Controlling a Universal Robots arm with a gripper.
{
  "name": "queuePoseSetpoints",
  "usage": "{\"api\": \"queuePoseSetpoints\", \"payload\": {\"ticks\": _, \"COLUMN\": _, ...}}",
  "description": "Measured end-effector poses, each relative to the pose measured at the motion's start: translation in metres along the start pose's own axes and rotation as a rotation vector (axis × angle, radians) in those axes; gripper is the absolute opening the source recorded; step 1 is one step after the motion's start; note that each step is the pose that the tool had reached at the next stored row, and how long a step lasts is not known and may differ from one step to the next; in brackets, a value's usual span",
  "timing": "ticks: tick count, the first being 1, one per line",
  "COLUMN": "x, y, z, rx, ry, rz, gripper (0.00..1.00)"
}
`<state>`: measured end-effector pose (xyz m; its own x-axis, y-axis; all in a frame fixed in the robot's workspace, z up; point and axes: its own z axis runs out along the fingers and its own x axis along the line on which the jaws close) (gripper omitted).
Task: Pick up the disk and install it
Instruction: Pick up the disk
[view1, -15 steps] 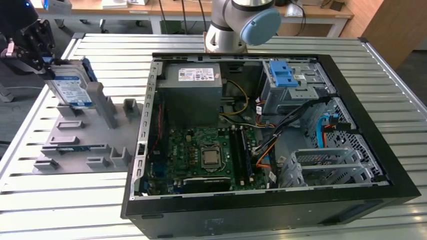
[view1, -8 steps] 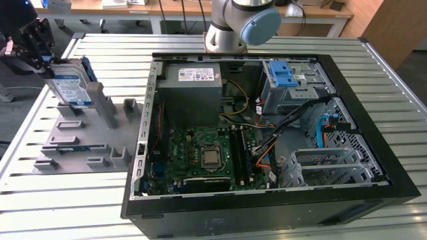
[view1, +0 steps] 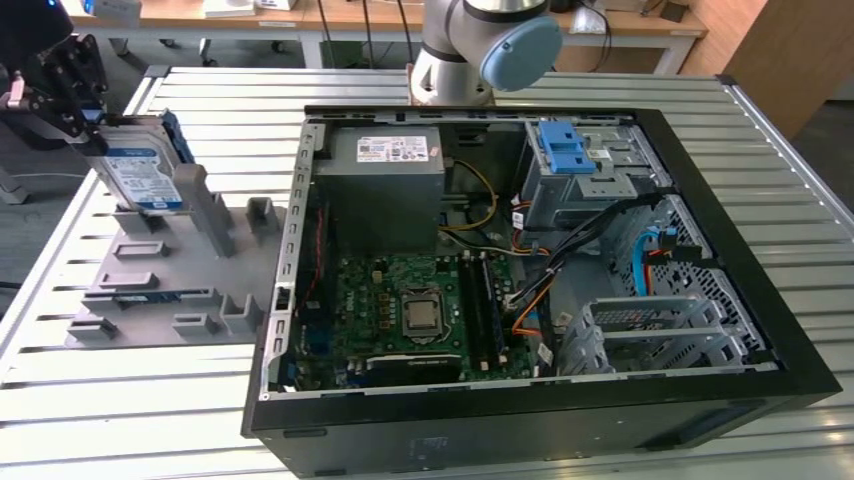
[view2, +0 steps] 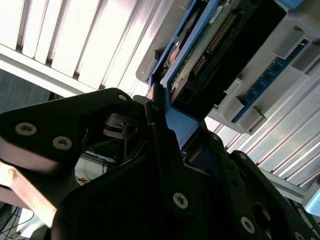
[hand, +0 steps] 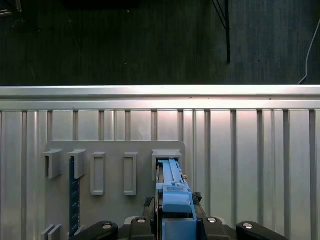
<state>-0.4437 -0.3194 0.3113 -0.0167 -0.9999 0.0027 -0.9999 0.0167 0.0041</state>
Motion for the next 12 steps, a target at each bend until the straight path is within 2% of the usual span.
{"api": "queuePoseSetpoints", "payload": {"ticks": 12, "x": 0.0, "y": 0.0, "z": -0.0025, "rx": 0.0, "ry": 0.0, "rz": 0.0, "gripper": 0.36}}
